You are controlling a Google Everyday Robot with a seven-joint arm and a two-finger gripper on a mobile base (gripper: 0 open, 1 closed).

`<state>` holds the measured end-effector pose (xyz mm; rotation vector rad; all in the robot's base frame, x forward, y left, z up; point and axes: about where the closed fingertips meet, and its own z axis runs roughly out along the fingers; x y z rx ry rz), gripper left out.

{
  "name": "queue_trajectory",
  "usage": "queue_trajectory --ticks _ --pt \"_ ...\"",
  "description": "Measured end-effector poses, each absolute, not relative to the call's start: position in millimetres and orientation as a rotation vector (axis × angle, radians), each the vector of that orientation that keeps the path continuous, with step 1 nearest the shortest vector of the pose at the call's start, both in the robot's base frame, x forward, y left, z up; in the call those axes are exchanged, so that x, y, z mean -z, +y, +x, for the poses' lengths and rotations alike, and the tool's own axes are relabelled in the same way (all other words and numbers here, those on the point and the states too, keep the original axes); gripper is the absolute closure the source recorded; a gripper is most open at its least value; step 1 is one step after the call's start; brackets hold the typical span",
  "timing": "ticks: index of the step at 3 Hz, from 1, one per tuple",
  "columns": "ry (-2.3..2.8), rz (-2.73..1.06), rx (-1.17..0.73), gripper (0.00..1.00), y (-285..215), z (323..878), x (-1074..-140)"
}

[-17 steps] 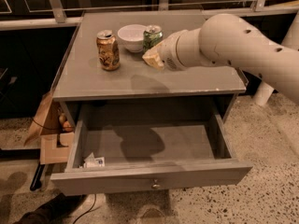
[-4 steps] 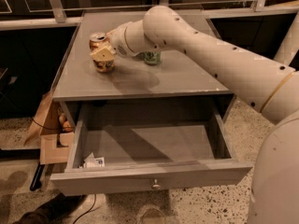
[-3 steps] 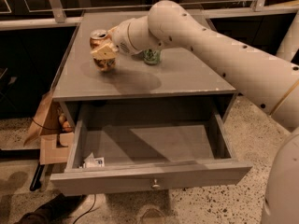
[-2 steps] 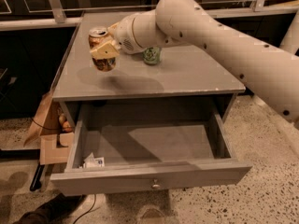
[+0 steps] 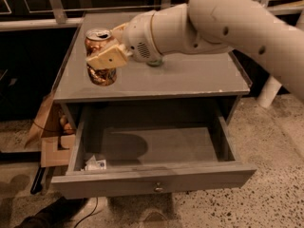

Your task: Place orange can into top drawer

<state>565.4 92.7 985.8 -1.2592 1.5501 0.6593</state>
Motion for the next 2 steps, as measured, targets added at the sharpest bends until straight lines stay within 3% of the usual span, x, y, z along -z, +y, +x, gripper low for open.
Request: queue_trajectory --ticks 2 --pt "1.567 -1.298 -0.701 1.00 87 553 -975"
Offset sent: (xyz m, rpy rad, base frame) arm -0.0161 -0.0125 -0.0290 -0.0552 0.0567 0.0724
